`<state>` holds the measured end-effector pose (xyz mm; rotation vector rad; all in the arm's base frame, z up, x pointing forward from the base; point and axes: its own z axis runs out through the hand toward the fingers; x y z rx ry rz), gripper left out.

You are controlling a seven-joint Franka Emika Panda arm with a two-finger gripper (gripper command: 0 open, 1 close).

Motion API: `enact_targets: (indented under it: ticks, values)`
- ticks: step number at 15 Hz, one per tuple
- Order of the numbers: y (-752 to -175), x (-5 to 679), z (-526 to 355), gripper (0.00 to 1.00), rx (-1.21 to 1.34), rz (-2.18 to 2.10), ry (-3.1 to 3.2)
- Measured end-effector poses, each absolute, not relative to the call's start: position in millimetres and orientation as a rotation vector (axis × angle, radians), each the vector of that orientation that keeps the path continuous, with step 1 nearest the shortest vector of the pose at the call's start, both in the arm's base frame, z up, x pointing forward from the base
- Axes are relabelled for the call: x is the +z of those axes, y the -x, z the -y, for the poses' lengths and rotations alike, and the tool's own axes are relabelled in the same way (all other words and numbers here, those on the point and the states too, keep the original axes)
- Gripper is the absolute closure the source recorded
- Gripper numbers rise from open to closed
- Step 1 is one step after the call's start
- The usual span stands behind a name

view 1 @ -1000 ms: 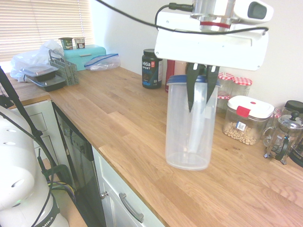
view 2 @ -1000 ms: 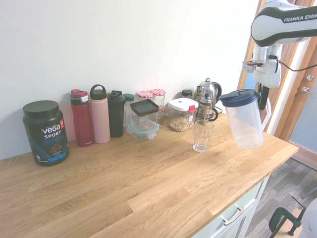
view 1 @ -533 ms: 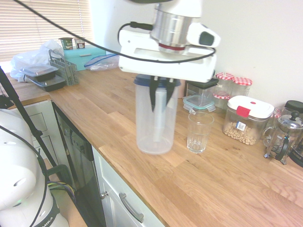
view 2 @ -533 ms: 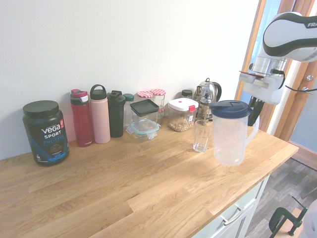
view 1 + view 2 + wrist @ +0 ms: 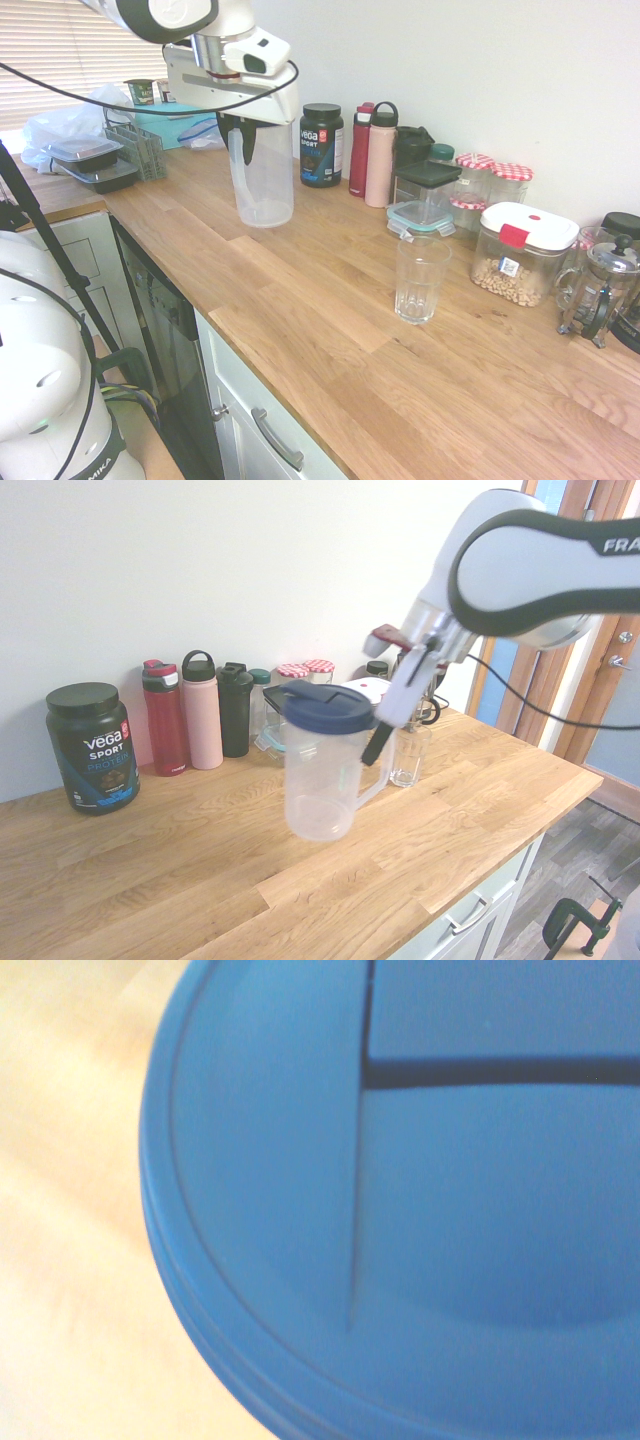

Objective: Pour me some water

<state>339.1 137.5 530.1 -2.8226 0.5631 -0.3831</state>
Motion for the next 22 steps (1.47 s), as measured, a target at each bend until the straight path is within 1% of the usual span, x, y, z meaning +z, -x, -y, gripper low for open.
enact_targets:
  ticks: [2,5,8,14,15,22]
  values:
    - [-346.4,516.1,-163.6,1.0,-0.411,-0.743,2.785]
    - [-351.1,505.2,-179.5,1.0,-0.433,-0.997,2.707]
    - [-354.7,492.0,-186.1,1.0,-0.48,-0.995,2.696]
    - [-380.6,455.3,-177.2,1.0,-0.445,-0.94,2.7]
    - [-384.4,450.6,-174.8,0.0,-0.436,-0.941,2.705]
    - [-402.3,448.8,-173.0,0.0,-0.407,-0.916,2.719]
